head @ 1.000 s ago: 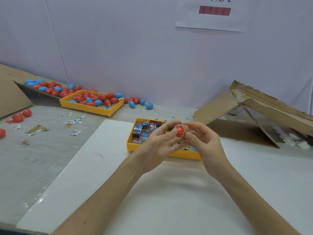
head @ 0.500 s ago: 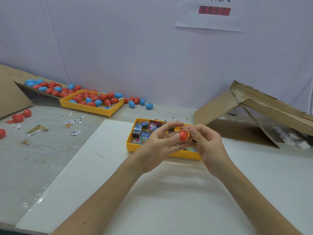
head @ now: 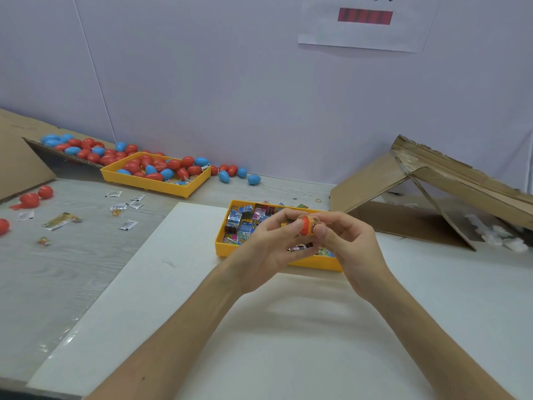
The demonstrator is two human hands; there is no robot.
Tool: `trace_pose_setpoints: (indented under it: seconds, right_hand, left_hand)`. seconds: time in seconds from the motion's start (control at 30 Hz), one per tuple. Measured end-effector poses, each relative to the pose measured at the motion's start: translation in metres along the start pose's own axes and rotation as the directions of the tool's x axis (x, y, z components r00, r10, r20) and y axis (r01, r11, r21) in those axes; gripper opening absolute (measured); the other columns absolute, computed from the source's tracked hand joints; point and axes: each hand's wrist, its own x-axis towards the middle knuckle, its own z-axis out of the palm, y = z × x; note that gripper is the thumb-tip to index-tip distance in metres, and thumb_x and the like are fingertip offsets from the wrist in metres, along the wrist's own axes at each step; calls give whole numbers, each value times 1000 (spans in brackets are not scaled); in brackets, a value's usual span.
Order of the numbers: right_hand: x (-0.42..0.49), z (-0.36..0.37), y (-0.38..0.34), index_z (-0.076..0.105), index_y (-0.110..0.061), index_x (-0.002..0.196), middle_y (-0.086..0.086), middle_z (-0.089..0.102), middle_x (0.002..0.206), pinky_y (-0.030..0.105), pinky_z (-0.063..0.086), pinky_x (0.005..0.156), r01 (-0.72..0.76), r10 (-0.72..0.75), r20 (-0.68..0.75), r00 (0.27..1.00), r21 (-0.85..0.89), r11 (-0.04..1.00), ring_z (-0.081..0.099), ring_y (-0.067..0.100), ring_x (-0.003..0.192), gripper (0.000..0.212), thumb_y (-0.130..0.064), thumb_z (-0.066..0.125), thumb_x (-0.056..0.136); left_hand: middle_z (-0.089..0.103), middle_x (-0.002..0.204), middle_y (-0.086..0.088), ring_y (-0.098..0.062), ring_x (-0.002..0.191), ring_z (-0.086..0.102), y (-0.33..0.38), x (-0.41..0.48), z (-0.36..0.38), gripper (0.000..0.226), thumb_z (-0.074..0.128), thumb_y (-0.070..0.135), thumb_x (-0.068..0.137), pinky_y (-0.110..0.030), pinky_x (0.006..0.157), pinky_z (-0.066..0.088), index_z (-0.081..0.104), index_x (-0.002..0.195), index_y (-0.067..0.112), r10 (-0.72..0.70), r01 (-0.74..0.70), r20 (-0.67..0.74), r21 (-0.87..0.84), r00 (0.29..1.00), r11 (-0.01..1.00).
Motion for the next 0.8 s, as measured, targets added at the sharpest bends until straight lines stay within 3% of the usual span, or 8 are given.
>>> trace_pose_setpoints:
  seconds: [0.1,0.2,0.43,0.67,0.8]
  right_hand:
    - [1,0,1,77,-14,103,19,73,108,53,56,92,9,-9,-14,1000,-14,1000,68,41,106,58,-55,89,64]
    - [1,0,2,78,-13,102,19,74,107,55,55,93,14,-14,-25,1000,-13,1000,67,41,106,57,-55,89,64]
    - [0,0,0,80,-17,99,18,75,105,49,55,91,13,-12,-27,1000,25,1000,69,37,102,53,-55,90,63]
    - [-1,1,-5,80,-21,103,14,75,106,34,58,84,7,-8,6,1000,55,998,70,29,102,49,-54,87,67]
    - [-1,1,-6,79,-20,104,12,75,105,33,57,79,-4,4,-2,1000,80,997,70,24,99,25,-36,70,87]
  left_hand:
    - [63,123,-18,-27,115,65,0,0,-1,18,73,21,91,-34,94,55,65,105,13,7,-7,-25,-2,1000,1000]
    - [68,119,-15,-27,115,67,-1,0,0,9,70,21,91,-33,94,55,68,98,15,1,-2,-21,-31,1000,1000]
    - [71,116,-10,-24,110,69,0,-1,0,25,55,22,96,-31,92,55,58,118,10,-22,21,-26,-47,999,999]
    - [69,121,-12,-27,116,66,0,-2,-1,27,54,17,97,-34,96,54,57,122,9,-9,9,-10,-85,1000,996]
    - [70,120,-12,-26,114,67,-1,-1,0,23,57,19,98,-32,95,55,60,119,9,-4,5,8,-90,1000,996]
